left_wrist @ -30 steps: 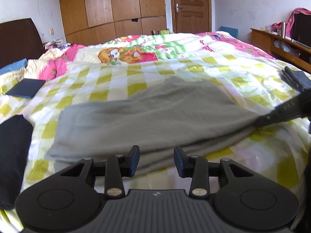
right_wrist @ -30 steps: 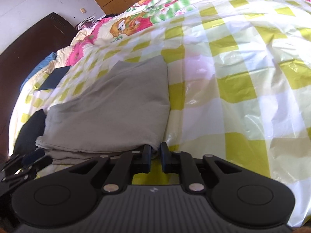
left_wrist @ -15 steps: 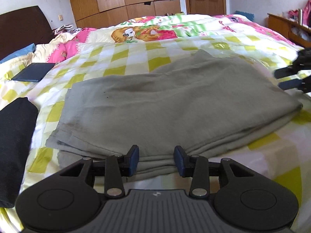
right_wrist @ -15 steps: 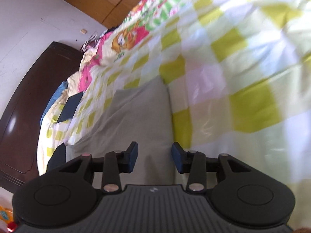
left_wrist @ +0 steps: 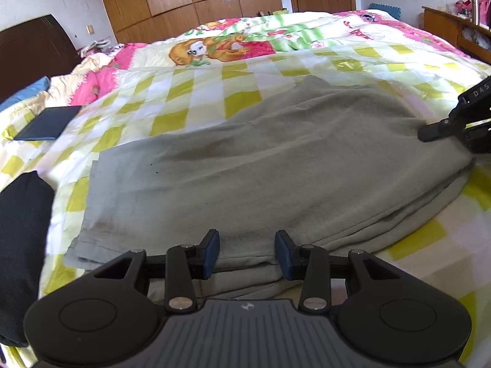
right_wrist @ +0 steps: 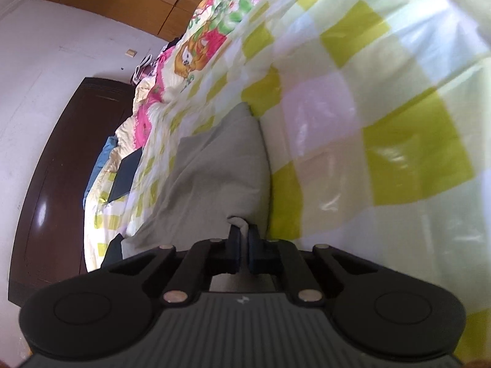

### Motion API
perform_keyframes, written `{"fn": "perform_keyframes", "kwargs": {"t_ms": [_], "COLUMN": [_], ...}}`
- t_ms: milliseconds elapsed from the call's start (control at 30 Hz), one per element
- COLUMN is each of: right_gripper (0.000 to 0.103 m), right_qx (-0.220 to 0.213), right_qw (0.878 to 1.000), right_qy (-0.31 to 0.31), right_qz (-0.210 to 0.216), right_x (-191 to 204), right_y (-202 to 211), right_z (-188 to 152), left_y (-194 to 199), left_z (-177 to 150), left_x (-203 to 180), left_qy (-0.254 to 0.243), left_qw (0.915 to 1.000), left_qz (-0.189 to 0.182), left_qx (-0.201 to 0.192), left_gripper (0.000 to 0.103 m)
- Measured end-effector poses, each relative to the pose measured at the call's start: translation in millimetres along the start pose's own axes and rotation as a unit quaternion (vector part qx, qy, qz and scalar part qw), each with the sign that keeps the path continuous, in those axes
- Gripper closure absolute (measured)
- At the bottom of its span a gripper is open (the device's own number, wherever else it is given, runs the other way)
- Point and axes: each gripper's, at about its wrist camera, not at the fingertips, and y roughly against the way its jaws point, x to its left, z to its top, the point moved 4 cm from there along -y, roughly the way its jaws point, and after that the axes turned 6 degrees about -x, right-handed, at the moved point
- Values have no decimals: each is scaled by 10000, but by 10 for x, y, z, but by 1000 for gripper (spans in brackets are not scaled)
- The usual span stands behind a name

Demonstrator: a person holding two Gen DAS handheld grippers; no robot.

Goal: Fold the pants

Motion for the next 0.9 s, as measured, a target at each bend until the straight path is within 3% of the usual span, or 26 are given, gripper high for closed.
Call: {"fn": "perform_keyframes", "kwargs": {"t_ms": [67,167,333,400,533,567,700,900], "right_gripper": [100,100,92,90,60,58,60,61], "right_qx": [-111,-240,-264,-372,-373,-310,-13,-46], "right_qw": [9998,9989,9990,9985,9992,9995,9997,9999], "right_qy": [45,20,-1,56,-26,6,198,69], "right_qz": [-158,-393,-361,-407,-126,-99,-133,-69], "right_x": [-118,-293,-370,-358,-345,-319,-299,-363], "right_y": [203,496,769,744,580,516,310,463], "right_z": [49,81,44,67,137,151,192,193], "left_y": [32,107,323,329,120,44,-130,108], "left_z": [2,-11,206,362,559,532,195,177], "left_x": [-117,-440,-794,-859,-882,-857,-662,-639], "left_qy": [122,-200,-419,-530,-754,-830,-674,-614], "left_qw": [9996,9986,9943,9930,9926,9934,9976,9978], "left_qz": [-262,-490,-921,-873,-519,-366,-130,-123], "left_qx": [75,58,-324,-589,-795,-698,-38,-203], "left_gripper": [51,50,50,49,48,48,48,47]}}
